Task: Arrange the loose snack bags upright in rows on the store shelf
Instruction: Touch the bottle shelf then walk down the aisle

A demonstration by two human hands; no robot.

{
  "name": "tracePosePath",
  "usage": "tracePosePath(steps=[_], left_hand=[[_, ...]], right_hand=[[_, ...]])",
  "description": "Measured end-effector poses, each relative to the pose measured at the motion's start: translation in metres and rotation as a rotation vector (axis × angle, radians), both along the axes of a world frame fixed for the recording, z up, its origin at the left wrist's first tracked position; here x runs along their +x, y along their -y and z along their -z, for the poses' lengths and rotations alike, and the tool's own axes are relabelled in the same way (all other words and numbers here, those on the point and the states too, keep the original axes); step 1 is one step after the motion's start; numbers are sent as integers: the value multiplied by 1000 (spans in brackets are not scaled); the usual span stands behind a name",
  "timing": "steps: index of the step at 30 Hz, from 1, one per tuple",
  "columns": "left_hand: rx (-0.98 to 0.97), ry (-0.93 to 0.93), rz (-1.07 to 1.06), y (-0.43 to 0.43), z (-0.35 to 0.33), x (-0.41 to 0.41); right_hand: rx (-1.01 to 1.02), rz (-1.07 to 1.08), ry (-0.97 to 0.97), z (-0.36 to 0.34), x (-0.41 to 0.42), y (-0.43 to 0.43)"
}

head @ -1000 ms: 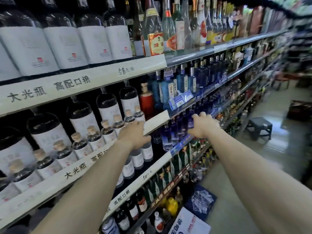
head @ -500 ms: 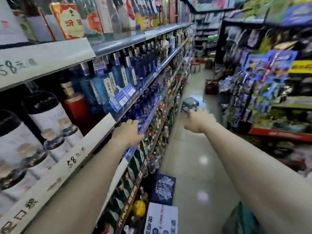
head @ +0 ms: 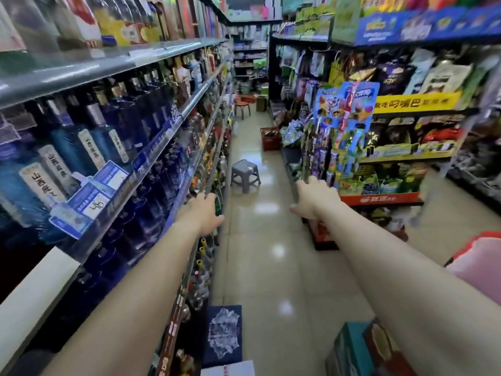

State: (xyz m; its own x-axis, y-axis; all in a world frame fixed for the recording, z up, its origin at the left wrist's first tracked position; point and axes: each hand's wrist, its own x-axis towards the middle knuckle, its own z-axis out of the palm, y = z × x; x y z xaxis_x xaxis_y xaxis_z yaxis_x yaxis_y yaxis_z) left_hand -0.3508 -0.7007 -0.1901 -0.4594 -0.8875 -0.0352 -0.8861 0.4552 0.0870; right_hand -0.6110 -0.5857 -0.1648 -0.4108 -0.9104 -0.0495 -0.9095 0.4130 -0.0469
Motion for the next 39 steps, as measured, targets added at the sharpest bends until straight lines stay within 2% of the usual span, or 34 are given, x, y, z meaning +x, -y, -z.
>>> tracePosePath(steps=[10, 15, 24, 34, 39], left_hand=[[-5, 27, 77, 142, -1, -186], [1, 12, 100, 202, -7, -248], [-25, 20, 124, 327, 8, -307], [63, -22, 110, 562, 33, -348], [79, 25, 112, 668, 32, -371]], right_hand=[[7, 3, 36, 9, -154, 139], [9, 11, 62, 12, -211, 195], [62, -6, 68, 31, -271, 317], [113, 6, 80, 59, -310, 557], [121, 25, 100, 58, -333, 660]])
